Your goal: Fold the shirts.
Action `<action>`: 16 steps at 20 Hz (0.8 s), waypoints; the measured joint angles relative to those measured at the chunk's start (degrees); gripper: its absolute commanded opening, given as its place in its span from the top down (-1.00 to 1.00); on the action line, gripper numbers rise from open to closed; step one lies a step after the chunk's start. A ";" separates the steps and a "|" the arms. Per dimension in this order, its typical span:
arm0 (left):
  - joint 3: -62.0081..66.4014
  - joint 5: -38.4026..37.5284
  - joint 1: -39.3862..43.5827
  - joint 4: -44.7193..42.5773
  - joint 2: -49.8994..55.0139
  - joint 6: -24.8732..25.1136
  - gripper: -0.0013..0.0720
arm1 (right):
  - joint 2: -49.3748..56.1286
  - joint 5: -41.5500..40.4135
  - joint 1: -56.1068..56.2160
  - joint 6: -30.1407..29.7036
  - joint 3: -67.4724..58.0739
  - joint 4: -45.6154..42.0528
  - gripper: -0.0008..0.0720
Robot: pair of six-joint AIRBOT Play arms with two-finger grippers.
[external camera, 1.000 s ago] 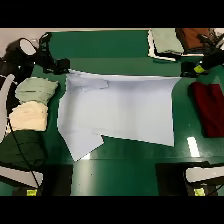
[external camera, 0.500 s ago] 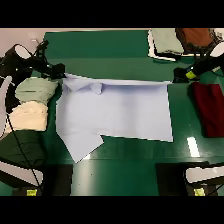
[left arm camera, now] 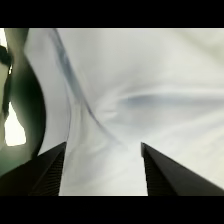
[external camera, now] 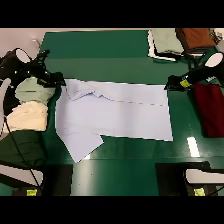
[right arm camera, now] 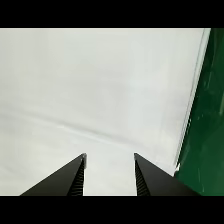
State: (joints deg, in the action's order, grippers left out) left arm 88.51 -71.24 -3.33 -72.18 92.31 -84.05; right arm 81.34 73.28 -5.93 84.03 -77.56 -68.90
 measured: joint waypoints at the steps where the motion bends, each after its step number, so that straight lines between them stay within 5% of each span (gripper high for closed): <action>1: -1.92 -0.90 0.00 -1.49 -1.84 -0.37 -0.52 | -1.57 0.79 -0.04 -0.17 0.17 -0.02 -0.01; 10: -42.58 -1.29 0.00 -6.40 -33.40 -6.97 -0.52 | -14.78 3.69 -0.04 -0.98 0.50 0.28 -0.01; 16: -57.53 2.19 0.07 1.40 -42.64 -9.25 -0.52 | -16.55 4.55 -0.04 -1.03 0.50 0.35 -0.01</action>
State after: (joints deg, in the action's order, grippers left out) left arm 30.98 -69.06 -3.27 -70.78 49.67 -93.30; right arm 64.79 77.82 -5.98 83.00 -77.06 -68.55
